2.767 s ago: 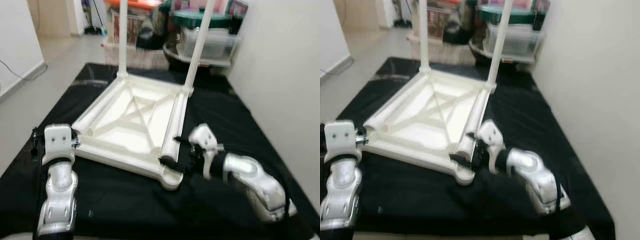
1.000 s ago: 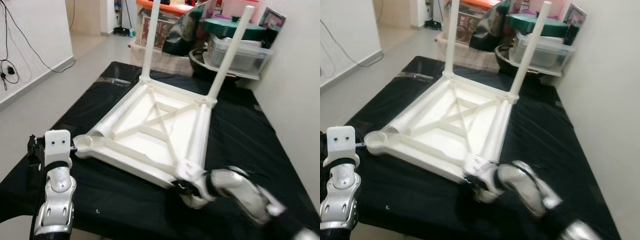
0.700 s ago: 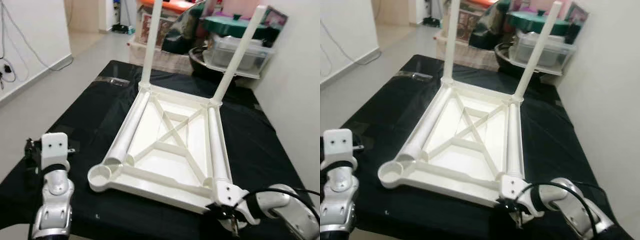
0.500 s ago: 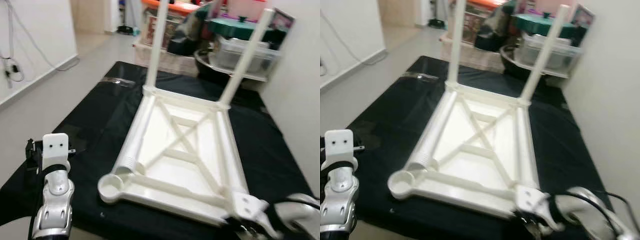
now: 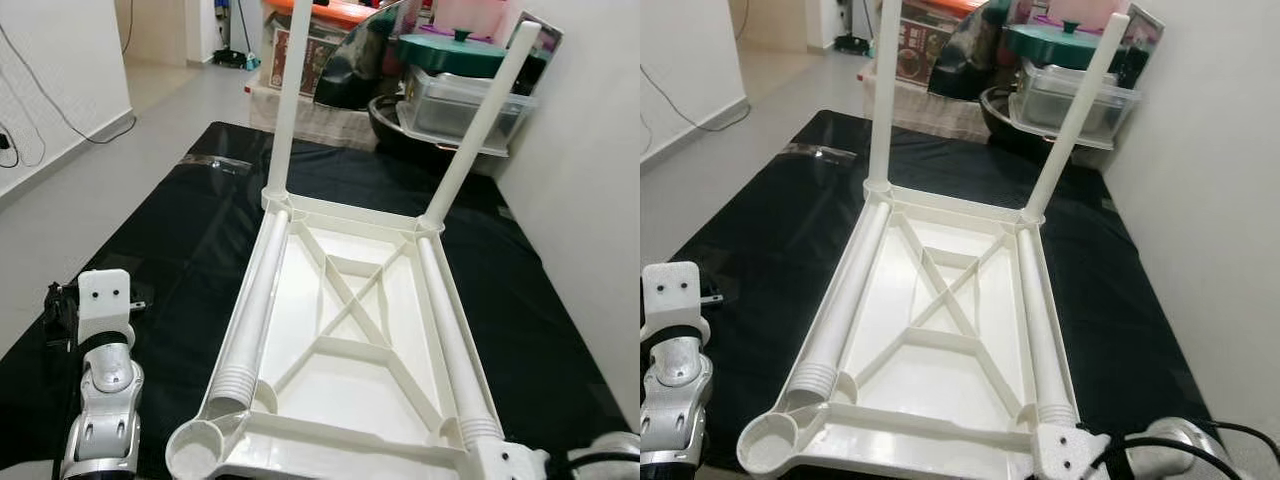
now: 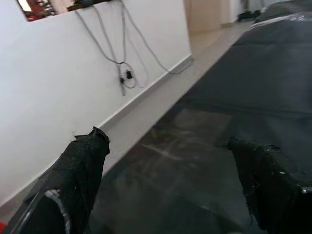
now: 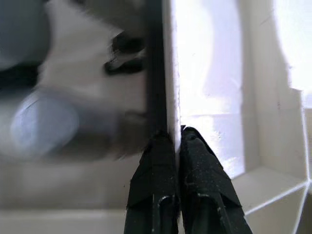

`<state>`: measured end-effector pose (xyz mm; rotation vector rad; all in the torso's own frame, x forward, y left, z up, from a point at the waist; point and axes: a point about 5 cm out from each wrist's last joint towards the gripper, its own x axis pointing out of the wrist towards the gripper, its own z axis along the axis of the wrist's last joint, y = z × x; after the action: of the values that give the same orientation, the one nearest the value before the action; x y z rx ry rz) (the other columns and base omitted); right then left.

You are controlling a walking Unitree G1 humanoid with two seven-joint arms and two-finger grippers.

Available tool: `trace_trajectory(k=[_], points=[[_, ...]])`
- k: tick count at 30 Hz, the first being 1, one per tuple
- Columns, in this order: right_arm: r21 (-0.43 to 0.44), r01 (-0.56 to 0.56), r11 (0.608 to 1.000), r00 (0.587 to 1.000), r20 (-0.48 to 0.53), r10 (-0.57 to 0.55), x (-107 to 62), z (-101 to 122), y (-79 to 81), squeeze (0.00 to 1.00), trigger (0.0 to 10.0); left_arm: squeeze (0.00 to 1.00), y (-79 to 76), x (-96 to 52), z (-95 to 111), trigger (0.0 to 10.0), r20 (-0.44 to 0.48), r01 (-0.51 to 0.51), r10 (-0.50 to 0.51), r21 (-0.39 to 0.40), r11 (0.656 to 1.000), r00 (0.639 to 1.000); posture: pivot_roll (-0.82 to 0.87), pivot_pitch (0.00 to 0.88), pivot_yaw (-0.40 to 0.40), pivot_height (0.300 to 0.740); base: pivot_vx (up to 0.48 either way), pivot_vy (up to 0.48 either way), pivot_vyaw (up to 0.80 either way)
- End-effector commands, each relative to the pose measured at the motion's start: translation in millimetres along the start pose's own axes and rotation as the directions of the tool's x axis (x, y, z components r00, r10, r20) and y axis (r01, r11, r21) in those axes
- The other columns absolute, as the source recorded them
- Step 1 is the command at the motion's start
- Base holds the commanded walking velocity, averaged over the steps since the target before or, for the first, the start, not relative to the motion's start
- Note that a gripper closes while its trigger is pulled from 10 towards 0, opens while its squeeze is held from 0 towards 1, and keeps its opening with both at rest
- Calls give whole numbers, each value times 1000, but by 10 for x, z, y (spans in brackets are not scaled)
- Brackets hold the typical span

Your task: Building children table

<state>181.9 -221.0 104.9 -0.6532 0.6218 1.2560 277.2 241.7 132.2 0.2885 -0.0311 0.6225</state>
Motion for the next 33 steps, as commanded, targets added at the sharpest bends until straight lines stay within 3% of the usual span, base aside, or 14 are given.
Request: trace_trajectory(k=[1, 8, 15, 16, 20, 21, 27, 31, 33], points=[[-8, 115, 993, 993, 20, -115, 10, 79, -147, 0, 0, 0, -53, -18, -27, 10000, -21, 18, -18, -4, 1000, 1000, 177, 0, -161, 740, 0, 0, 0], [-24, 147, 989, 988, 56, -146, 134, 192, -189, 0, 0, 0, -69, -39, -32, 10000, -25, 26, -26, -4, 1000, 999, 181, 0, -163, 740, 0, 0, 0], [-52, 143, 988, 989, 32, -141, 188, 147, -189, 0, 0, 0, -79, -52, -40, 10000, -30, 34, -34, -6, 999, 999, 181, 0, -163, 740, 0, 0, 0], [-74, 135, 988, 991, 18, -134, 195, 130, -170, 0, 10000, 0, -78, -55, -43, 10000, -31, 37, -37, -6, 999, 999, 178, 0, -165, 740, 0, 0, 0], [-88, 129, 988, 992, 9, -129, 201, 120, -157, 0, 10000, 0, -77, -57, -45, 10000, -32, 38, -38, -6, 999, 999, 178, 0, -165, 740, 0, 0, 0], [-76, 126, 989, 992, 9, -125, 191, 117, -150, 1000, 10000, 0, -77, -59, -46, 10000, -32, 40, -40, -7, 999, 999, 177, 0, -164, 740, 0, 0, 0], [-15, 144, 989, 987, 73, -143, 74, 221, -203, 1000, 10000, 0, -75, -59, -47, 10000, -31, 42, -42, -8, 999, 999, 173, 0, -164, 740, 0, 0, 0], [7, 170, 985, 972, 165, -169, -39, 400, -229, 1000, 10000, 0, -66, -54, -42, 10000, -28, 38, -38, -7, 999, 999, 174, 0, -165, 740, 0, 0, 0], [15, 192, 981, 944, 269, -189, -162, 613, -190, 1000, 10000, 0, -59, -47, -34, 10000, -26, 34, -35, -7, 999, 999, 169, 0, -157, 740, 0, 0, 0]])
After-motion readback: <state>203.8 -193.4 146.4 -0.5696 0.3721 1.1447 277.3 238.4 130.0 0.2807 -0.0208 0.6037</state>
